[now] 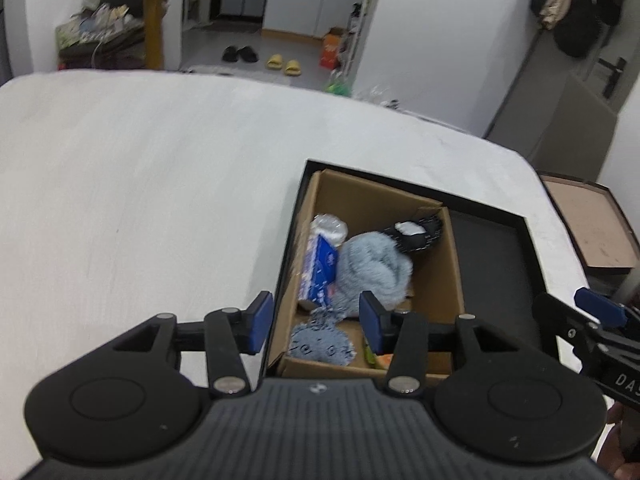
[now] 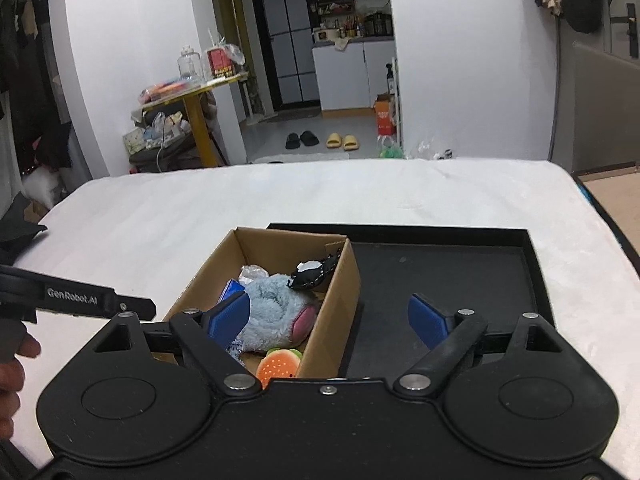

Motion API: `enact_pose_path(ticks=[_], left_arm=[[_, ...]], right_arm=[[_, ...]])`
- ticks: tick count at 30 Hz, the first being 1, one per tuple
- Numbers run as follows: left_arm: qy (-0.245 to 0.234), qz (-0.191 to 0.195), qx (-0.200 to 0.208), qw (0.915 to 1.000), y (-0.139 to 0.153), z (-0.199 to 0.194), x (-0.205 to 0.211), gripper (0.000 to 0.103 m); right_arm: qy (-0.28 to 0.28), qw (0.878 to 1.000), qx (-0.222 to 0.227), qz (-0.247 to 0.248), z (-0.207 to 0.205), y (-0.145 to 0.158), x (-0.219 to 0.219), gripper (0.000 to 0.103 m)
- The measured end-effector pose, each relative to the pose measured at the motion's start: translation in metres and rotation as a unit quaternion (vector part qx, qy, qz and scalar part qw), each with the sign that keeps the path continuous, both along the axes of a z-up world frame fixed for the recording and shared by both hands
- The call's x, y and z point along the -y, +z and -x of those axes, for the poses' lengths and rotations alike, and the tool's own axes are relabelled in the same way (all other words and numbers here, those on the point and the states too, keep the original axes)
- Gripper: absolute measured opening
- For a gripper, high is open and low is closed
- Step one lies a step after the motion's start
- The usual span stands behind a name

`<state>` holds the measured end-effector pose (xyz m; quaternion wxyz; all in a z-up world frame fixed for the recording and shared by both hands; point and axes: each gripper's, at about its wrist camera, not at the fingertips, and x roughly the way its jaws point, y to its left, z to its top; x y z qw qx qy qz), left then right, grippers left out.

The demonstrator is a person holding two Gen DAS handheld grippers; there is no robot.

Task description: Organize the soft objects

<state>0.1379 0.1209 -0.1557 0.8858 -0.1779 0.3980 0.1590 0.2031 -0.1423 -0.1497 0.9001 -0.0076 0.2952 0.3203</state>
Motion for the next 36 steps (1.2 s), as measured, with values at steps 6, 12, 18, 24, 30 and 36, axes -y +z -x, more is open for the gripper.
enact_pose_path(ticks=[6, 12, 18, 24, 30, 36], left_arm=[[-0.015, -0.006, 0.011, 0.9998, 0.018, 0.007, 0.007, 0.046], [-0.026, -0.012, -0.004, 0.9996, 0.031, 0.011, 0.012, 0.064], [-0.031, -0.007, 0.007, 0.9995, 0.047, 0.021, 0.017, 0.081], [-0.043, -0.013, 0.011, 0.9989, 0.064, 0.030, 0.025, 0.094], [-0.045, -0.009, 0.009, 0.9989, 0.075, 0.041, 0.033, 0.102], [-0.059, -0.018, 0.013, 0.9980, 0.088, 0.057, 0.046, 0.102]], right_arm=[[-0.022, 1.000, -0.001, 0.002, 0.010, 0.008, 0.020, 0.086], [-0.029, 0.999, -0.018, 0.002, 0.017, 0.019, 0.039, 0.093], [-0.039, 0.998, -0.039, -0.004, 0.021, 0.025, 0.056, 0.100], [-0.054, 0.997, -0.044, -0.017, 0.029, 0.036, 0.077, 0.103], [-0.058, 0.997, -0.047, -0.021, 0.037, 0.048, 0.091, 0.103], [-0.040, 0.998, -0.039, -0.013, 0.051, 0.060, 0.096, 0.103]])
